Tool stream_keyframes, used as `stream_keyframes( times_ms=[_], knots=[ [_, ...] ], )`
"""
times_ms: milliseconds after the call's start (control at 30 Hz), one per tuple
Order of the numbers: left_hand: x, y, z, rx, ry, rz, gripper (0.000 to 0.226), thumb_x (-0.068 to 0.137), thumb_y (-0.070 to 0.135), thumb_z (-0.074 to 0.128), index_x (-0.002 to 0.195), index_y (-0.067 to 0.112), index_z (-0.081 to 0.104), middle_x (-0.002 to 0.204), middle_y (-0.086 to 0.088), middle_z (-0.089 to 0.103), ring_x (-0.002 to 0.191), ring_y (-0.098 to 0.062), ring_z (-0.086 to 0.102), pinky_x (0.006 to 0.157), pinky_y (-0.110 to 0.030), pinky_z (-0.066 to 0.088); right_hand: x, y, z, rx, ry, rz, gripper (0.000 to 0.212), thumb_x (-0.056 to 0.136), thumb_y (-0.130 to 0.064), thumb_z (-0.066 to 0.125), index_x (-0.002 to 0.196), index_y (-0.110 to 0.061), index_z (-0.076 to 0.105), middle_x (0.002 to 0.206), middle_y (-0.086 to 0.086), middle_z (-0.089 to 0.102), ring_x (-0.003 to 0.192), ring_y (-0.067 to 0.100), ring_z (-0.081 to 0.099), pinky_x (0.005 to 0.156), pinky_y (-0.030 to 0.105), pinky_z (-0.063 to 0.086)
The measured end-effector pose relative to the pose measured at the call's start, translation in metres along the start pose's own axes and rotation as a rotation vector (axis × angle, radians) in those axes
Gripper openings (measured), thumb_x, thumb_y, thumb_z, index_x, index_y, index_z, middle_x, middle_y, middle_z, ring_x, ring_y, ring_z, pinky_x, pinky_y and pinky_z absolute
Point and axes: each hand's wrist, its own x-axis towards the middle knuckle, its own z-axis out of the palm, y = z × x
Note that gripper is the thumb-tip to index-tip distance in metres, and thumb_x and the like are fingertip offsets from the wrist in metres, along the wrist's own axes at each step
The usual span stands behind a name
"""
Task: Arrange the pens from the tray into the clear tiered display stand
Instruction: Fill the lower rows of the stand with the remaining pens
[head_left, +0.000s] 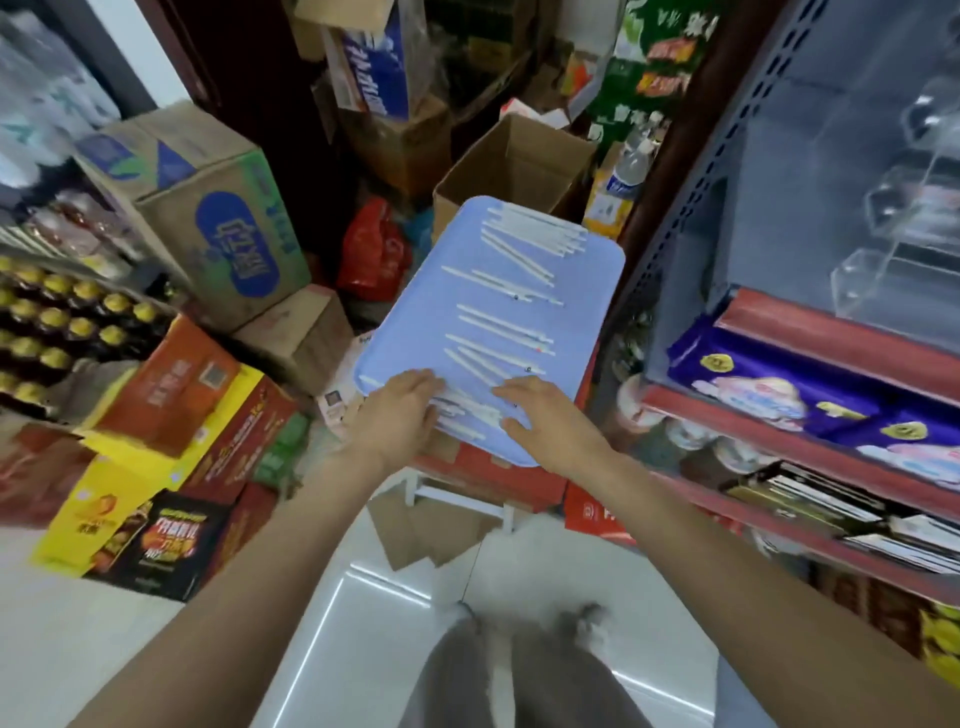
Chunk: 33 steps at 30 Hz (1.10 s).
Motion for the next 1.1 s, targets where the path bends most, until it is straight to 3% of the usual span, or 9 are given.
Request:
stream_keyframes(
  times_ms=[100, 300, 533, 633, 733, 800, 933, 1033, 1100],
  knots=[
    [-0.004, -0.019, 0.012, -0.017, -0.071, 0.080, 0.056, 0.094, 0.032, 0.020, 0.147, 0.011, 0.024, 0.156, -0.007, 0.014, 0.145, -0.025, 0.014, 0.117, -0.039, 0.020, 0.011, -0.008, 0.017, -0.071, -0.022, 0.030, 0.044, 0.099, -0.022, 0.044, 0.143, -0.019, 0.037, 0.149, 0.003, 0.031, 0.135, 0.023, 0.029, 0.106, 0.039, 0.035],
    [0.008, -0.028, 0.018, 0.026, -0.146, 0.094, 0.055, 0.103, 0.030, 0.027, 0.150, 0.020, 0.002, 0.158, 0.002, -0.009, 0.146, -0.018, -0.008, 0.117, -0.037, 0.003, 0.036, -0.018, 0.022, -0.214, 0.002, 0.153, 0.037, 0.098, -0.021, 0.047, 0.133, -0.011, 0.041, 0.128, 0.014, 0.042, 0.117, 0.032, 0.041, 0.089, 0.047, 0.045],
    [0.014, -0.036, 0.016, -0.028, -0.081, 0.107, 0.054, 0.101, 0.023, 0.035, 0.149, 0.019, 0.012, 0.158, -0.003, -0.002, 0.147, -0.021, -0.001, 0.118, -0.037, 0.007, 0.048, -0.019, 0.021, -0.206, -0.035, 0.244, 0.029, 0.098, -0.022, 0.047, 0.122, -0.005, 0.046, 0.124, 0.017, 0.045, 0.111, 0.034, 0.045, 0.084, 0.040, 0.040],
    [0.013, -0.037, 0.015, -0.038, -0.064, 0.095, 0.054, 0.100, 0.020, 0.037, 0.149, 0.018, 0.014, 0.158, -0.003, 0.000, 0.147, -0.022, 0.001, 0.118, -0.036, 0.007, 0.049, -0.020, 0.023, -0.173, -0.029, 0.244, 0.011, 0.098, -0.017, 0.048, 0.104, -0.007, 0.045, 0.106, 0.017, 0.044, 0.088, 0.033, 0.041, 0.074, 0.041, 0.036],
    [0.014, -0.035, 0.015, -0.017, -0.076, 0.071, 0.054, 0.101, 0.022, 0.037, 0.149, 0.020, 0.012, 0.158, -0.002, -0.002, 0.147, -0.019, 0.000, 0.117, -0.032, 0.005, 0.047, -0.024, 0.024, -0.189, -0.049, 0.245, 0.014, 0.098, -0.015, 0.046, 0.094, -0.012, 0.034, 0.094, 0.013, 0.034, 0.079, 0.029, 0.030, 0.069, 0.038, 0.030],
    [0.015, -0.036, 0.016, -0.009, -0.072, 0.067, 0.054, 0.101, 0.023, 0.036, 0.149, 0.020, 0.012, 0.158, -0.001, -0.003, 0.146, -0.019, -0.001, 0.117, -0.032, 0.005, 0.048, -0.027, 0.024, -0.192, -0.066, 0.246, 0.009, 0.098, -0.015, 0.047, 0.099, -0.009, 0.040, 0.098, 0.018, 0.038, 0.080, 0.032, 0.034, 0.069, 0.040, 0.032],
    [0.012, -0.037, 0.017, -0.006, -0.044, 0.079, 0.054, 0.100, 0.022, 0.037, 0.149, 0.022, 0.013, 0.159, -0.002, -0.002, 0.147, -0.019, 0.002, 0.118, -0.032, 0.008, 0.050, -0.027, 0.020, -0.146, -0.127, 0.278, 0.029, 0.098, -0.017, 0.049, 0.119, 0.001, 0.046, 0.121, 0.020, 0.044, 0.105, 0.037, 0.048, 0.085, 0.042, 0.042],
    [0.009, -0.034, 0.016, -0.140, -0.001, 0.054, 0.056, 0.098, 0.018, 0.045, 0.148, 0.021, 0.020, 0.159, -0.001, 0.001, 0.147, -0.018, 0.002, 0.118, -0.035, 0.019, 0.050, -0.025, 0.020, -0.080, -0.101, 0.271, 0.009, 0.097, -0.016, 0.051, 0.092, -0.008, 0.050, 0.089, 0.013, 0.044, 0.078, 0.030, 0.047, 0.073, 0.039, 0.038],
    [0.007, -0.030, 0.014, -0.253, 0.058, 0.029, 0.056, 0.096, 0.015, 0.049, 0.147, 0.019, 0.025, 0.159, 0.000, 0.004, 0.146, -0.016, 0.001, 0.112, -0.034, 0.030, 0.046, -0.022, 0.019, 0.014, -0.057, 0.319, 0.029, 0.095, -0.016, 0.054, 0.072, -0.010, 0.037, 0.071, 0.011, 0.031, 0.061, 0.026, 0.031, 0.065, 0.035, 0.027]
  ],
)
